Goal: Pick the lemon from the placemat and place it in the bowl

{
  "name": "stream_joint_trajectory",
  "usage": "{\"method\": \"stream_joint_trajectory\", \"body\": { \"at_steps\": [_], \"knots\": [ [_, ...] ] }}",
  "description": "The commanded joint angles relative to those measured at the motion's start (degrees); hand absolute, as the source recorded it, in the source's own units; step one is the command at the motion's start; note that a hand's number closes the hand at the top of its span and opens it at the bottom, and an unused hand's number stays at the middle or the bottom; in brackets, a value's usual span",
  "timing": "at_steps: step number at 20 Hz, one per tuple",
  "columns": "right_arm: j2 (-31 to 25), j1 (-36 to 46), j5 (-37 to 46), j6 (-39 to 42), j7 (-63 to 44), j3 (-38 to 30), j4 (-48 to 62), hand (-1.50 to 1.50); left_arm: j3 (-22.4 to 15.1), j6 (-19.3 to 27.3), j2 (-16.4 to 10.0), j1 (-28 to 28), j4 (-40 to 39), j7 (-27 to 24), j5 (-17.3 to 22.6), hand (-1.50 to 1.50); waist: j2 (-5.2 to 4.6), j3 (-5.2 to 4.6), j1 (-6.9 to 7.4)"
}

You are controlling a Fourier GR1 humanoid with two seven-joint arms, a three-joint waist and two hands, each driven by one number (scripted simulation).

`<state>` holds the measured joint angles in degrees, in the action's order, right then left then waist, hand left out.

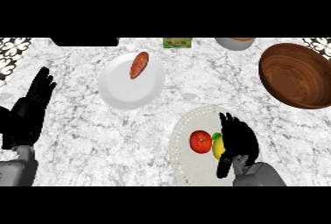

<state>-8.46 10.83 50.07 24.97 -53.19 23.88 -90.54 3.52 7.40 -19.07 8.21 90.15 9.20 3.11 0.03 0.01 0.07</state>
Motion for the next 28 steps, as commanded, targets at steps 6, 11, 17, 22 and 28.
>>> {"method": "stream_joint_trajectory", "body": {
  "at_steps": [6, 11, 17, 22, 28],
  "knots": [
    [-0.4, -0.9, 3.4, -0.4, 3.6, -5.1, 3.2, -1.50, 1.7, -1.9, 2.4, -2.9, -0.6, -3.5, -2.7, 0.00, 0.00, -0.01, -0.02],
    [5.7, 4.1, 2.5, -3.7, 7.0, -6.0, 15.2, 1.50, 0.0, -0.5, 4.6, -0.7, 0.3, -0.6, -4.4, 0.00, -0.08, 0.01, 0.21],
    [3.3, 4.5, 3.5, -5.0, 12.9, -6.8, 14.4, 1.50, 2.6, -2.4, 4.5, 1.9, -6.5, -4.9, -4.0, 0.00, -0.10, -0.01, -0.07],
    [5.1, 3.5, 8.0, -12.9, 14.5, -5.1, 20.5, 1.50, 1.9, -1.9, 4.9, -2.4, 0.5, -2.1, -4.7, 0.00, -0.07, 0.02, 0.40],
    [-0.9, 18.5, 3.0, -20.0, -9.1, -34.7, 24.1, 1.50, 3.2, -3.5, 3.0, 0.3, -0.5, -2.1, -2.8, 0.00, -2.31, 0.10, 1.65]
  ]
}}
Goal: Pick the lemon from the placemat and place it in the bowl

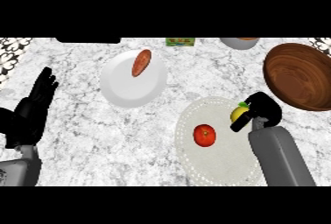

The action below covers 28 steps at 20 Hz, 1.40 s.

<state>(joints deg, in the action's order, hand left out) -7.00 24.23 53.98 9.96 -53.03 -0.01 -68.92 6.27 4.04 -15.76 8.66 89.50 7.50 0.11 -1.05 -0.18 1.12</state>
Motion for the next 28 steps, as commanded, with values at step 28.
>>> {"method": "stream_joint_trajectory", "body": {
  "at_steps": [28],
  "knots": [
    [-20.9, 40.3, 47.0, -17.0, -32.2, -24.0, 28.1, 1.50, -3.9, -0.5, 2.0, 5.3, -1.7, 0.5, -1.7, 0.00, -1.49, 0.12, 6.06]
  ]
}}
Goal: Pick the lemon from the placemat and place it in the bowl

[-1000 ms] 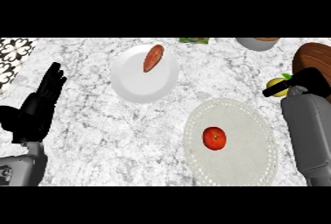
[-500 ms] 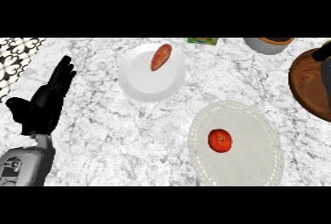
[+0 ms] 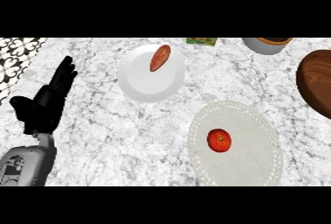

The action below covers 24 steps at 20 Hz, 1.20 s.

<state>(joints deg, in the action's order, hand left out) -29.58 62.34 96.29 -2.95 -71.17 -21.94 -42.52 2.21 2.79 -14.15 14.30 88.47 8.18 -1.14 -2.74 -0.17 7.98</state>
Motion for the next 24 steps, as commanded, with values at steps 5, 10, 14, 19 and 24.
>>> {"method": "stream_joint_trajectory", "body": {
  "at_steps": [5, 10, 14, 19, 24],
  "knots": [
    [1.6, 1.8, 6.7, -9.5, -14.0, -6.8, 2.5, 1.50, 1.5, 0.0, -0.6, -0.3, -0.3, 0.0, 0.7, 0.00, 0.45, 0.26, -1.84],
    [3.2, -2.0, 7.7, -15.5, -12.6, -11.0, 2.9, 1.50, 1.2, 1.6, 0.4, -1.7, -0.7, -0.4, -0.7, 0.00, 0.92, 0.33, -3.80],
    [3.5, -4.1, 9.3, -18.5, -10.7, -13.5, 3.4, 1.50, 3.4, 0.7, -0.8, -2.2, -2.1, -0.9, 0.9, 0.00, 1.31, 0.27, -4.71],
    [4.7, -9.4, 9.0, -25.0, -7.8, -17.9, 3.5, 1.50, 3.1, 0.4, -1.0, -4.8, 1.9, 0.6, 1.0, 0.00, 1.94, 0.34, -4.83],
    [6.6, -11.6, 2.5, -21.2, -9.3, -29.1, 6.1, 1.50, 4.3, 0.5, -1.6, -2.8, -0.8, 0.0, 1.1, 0.00, 1.88, 0.36, -6.33]
  ]
}}
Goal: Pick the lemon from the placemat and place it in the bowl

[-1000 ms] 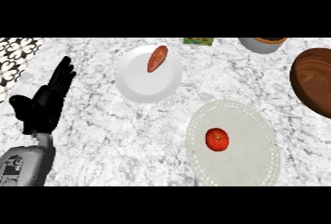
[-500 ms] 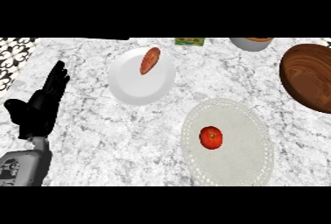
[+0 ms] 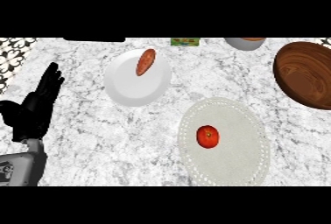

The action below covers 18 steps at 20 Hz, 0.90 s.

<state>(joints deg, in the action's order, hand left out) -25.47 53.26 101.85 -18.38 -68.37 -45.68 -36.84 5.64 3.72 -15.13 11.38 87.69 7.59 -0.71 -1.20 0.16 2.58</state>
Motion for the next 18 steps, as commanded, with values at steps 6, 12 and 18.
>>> {"method": "stream_joint_trajectory", "body": {
  "at_steps": [6, 12, 18],
  "knots": [
    [3.5, -1.4, -8.1, -11.7, -2.0, -8.9, 1.7, -1.50, 0.4, 0.5, -0.1, 0.8, 0.4, 2.4, -0.4, 0.00, 0.63, -0.04, -1.26],
    [7.8, -2.9, -9.8, -31.7, 6.7, -9.5, -11.3, -1.50, 0.9, -0.9, -0.9, -2.0, 0.6, 0.1, 0.2, 0.00, 1.08, -0.04, -1.55],
    [17.3, -6.6, -11.2, -46.6, 9.7, -8.8, -24.9, -1.50, 2.2, -1.0, -0.6, -3.8, 0.5, -0.4, 1.4, 0.00, 1.80, -0.19, -2.80]
  ]
}}
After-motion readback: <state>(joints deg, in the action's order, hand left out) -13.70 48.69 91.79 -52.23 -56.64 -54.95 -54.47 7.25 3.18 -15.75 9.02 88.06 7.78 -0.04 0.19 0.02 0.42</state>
